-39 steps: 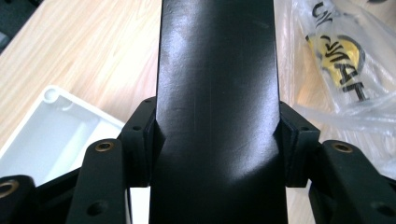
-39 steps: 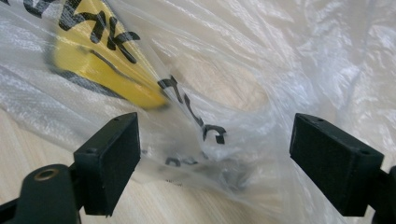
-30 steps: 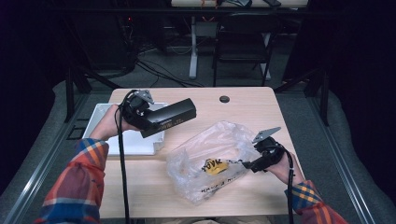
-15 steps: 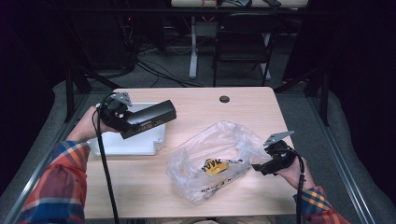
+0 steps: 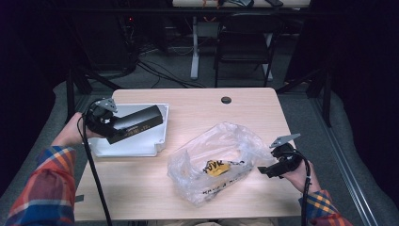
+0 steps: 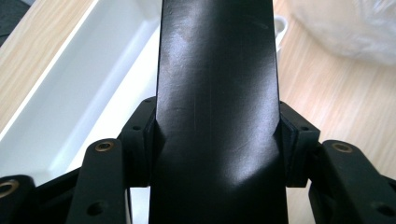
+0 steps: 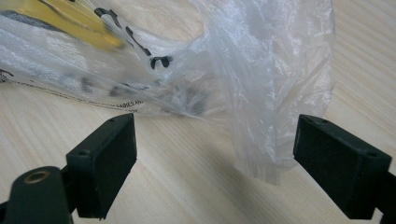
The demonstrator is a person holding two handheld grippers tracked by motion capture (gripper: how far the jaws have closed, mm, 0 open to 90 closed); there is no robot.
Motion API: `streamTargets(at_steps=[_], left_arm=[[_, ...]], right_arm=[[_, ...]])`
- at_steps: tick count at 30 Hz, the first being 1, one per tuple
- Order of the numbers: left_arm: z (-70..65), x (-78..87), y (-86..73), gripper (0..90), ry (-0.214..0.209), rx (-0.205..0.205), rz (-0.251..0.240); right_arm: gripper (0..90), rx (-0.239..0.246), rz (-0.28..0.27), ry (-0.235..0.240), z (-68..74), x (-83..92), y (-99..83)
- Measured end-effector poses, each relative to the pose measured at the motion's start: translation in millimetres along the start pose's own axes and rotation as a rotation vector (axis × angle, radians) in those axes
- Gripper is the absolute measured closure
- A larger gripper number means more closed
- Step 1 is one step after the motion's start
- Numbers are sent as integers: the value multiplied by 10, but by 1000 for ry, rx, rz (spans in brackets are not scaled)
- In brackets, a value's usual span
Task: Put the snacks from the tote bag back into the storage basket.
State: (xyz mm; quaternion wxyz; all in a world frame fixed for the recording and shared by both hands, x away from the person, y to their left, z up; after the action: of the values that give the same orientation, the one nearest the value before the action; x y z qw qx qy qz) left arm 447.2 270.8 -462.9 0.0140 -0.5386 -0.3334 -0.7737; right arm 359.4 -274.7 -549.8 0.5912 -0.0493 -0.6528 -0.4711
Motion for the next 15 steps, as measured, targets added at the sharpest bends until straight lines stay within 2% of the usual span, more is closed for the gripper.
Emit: streamTargets(at_steps=[4,5,7,8,15], left_arm=[[21,-26,-99,431,-4,-5,9],[26,-36,-120,431,-9,5,12],[39,-50,-158,431,-7,-10,21],[39,-60,-171,431,-13,4,19],[66,-133,-251,431,-25,-3,26]], right_arm=[[130,2,8,-3,-11,-1,-6],[130,5,5,-4,-15,-4,-6],[130,4,12,-5,-19,-4,-10],[130,4,11,-5,-21,-5,-10],[131,-1,18,-4,-27,3,-20]])
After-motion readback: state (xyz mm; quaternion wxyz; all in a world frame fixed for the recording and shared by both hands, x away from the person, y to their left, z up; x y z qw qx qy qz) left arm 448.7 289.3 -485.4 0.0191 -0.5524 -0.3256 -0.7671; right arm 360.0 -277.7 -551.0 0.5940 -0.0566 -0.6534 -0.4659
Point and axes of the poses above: each handheld gripper's, and its own axes: x roughly backward along the jaws, y roughly out of its top, z roughly to its left, the point moved 5 cm from there along -x, roughly forward along the jaws, and after that the axes turned 8 degrees about y, right-handed, at the moved point
